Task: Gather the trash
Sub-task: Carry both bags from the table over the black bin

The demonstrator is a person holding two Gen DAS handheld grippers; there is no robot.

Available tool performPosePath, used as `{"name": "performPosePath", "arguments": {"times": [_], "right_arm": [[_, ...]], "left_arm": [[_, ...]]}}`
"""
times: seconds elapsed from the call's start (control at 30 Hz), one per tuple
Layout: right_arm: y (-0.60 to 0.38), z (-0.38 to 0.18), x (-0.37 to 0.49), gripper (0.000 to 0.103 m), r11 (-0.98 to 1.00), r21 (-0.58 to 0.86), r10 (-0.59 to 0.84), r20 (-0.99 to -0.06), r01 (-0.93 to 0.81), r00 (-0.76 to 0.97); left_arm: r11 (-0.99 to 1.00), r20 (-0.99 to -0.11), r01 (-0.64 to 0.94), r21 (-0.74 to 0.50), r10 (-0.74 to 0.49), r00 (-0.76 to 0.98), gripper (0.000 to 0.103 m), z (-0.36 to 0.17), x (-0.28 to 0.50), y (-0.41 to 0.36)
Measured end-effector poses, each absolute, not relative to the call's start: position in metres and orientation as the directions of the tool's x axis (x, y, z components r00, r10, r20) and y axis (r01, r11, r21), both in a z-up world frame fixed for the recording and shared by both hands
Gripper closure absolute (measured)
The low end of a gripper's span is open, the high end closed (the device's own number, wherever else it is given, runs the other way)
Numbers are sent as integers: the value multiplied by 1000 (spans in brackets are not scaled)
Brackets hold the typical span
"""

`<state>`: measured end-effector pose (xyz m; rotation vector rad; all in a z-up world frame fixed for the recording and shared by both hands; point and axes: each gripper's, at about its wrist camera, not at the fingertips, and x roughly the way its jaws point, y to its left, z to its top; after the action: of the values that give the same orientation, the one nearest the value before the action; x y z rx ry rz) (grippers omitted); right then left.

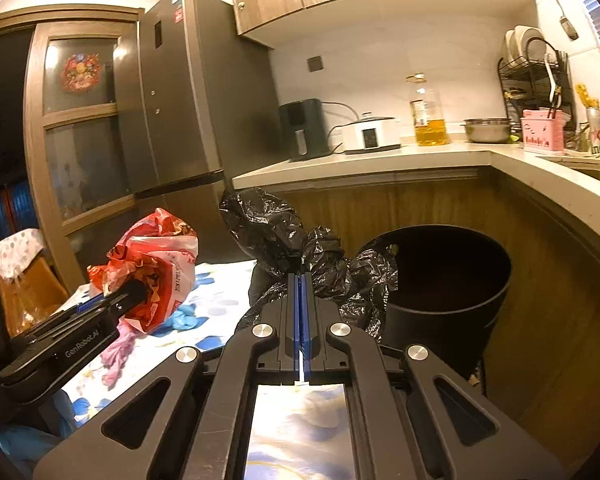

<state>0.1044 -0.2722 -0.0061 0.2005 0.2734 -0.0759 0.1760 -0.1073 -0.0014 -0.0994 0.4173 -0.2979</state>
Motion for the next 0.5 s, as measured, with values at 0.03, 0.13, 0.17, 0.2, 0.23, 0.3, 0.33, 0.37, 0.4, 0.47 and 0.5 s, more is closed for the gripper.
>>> {"name": "performPosePath", "arguments": {"times": [0.03,0.13,0.17,0.2,0.23,0.3,0.33,0.37,0.4,0.47,0.5], "right_arm": [[-276,-5,104,101,976,187,-56,-273,110,960],[-286,-3,103,101,973,185,-83,-267,136,960],[-289,-2,103,101,972,187,-89,-267,143,960],[-291,-2,102,101,971,187,-96,-265,149,959],[-294,-1,101,101,969,186,-109,-263,161,959],[-301,0,101,101,967,186,-123,-260,175,958],[-305,1,100,101,965,184,-138,-257,188,956],[-309,2,100,101,963,185,-147,-256,198,955],[-313,2,100,101,961,187,-154,-255,205,955],[-321,3,99,101,955,189,-176,-252,226,952],[-324,4,99,101,953,190,-185,-249,236,950]], "left_arm": [[949,-385,276,-155,-315,867,73,-1,178,-114],[941,-385,302,-150,-337,859,73,0,181,-128],[939,-385,312,-148,-345,856,73,0,182,-133],[934,-385,325,-146,-357,851,73,0,184,-140],[932,-385,334,-145,-364,848,73,0,184,-145],[924,-386,356,-140,-382,840,73,0,187,-157],[921,-385,364,-139,-389,837,73,1,188,-162],[918,-385,372,-139,-396,833,73,1,190,-167],[914,-385,380,-140,-404,830,73,1,191,-171],[906,-383,399,-141,-422,822,73,1,194,-182],[901,-382,411,-140,-432,817,73,2,196,-188]]}}
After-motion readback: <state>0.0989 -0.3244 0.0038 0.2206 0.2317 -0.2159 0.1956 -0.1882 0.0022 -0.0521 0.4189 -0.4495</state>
